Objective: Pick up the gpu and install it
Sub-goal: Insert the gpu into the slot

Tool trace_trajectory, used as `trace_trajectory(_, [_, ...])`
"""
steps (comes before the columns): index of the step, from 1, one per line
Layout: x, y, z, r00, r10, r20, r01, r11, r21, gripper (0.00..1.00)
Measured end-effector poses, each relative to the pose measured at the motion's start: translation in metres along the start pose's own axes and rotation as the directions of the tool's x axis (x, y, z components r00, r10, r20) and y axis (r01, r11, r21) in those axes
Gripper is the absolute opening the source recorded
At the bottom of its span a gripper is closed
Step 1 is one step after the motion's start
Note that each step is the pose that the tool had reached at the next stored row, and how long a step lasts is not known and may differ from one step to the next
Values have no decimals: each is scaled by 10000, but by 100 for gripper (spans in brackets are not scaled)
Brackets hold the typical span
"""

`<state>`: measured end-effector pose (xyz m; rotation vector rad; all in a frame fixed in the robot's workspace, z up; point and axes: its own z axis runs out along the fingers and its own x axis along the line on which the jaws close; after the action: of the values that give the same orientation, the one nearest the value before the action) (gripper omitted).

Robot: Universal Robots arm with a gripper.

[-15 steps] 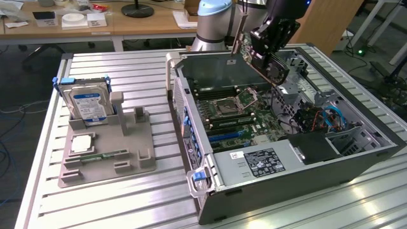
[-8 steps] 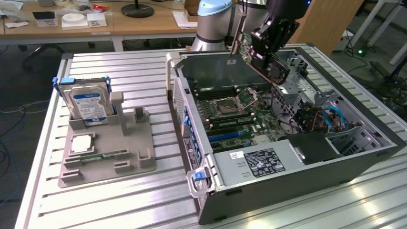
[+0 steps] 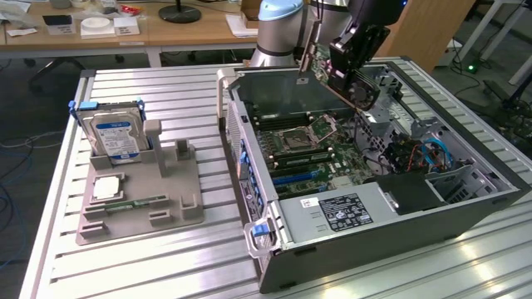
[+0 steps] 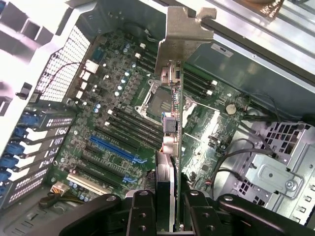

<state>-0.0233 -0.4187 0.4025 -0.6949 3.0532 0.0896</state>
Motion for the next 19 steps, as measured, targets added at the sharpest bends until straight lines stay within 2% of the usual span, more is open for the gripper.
trace_trajectory(10, [1, -3, 1, 9979, -654, -33, 654, 9979, -16, 27])
trace_trajectory(19, [4, -8, 0, 9914, -1306, -68, 1306, 9914, -34, 27])
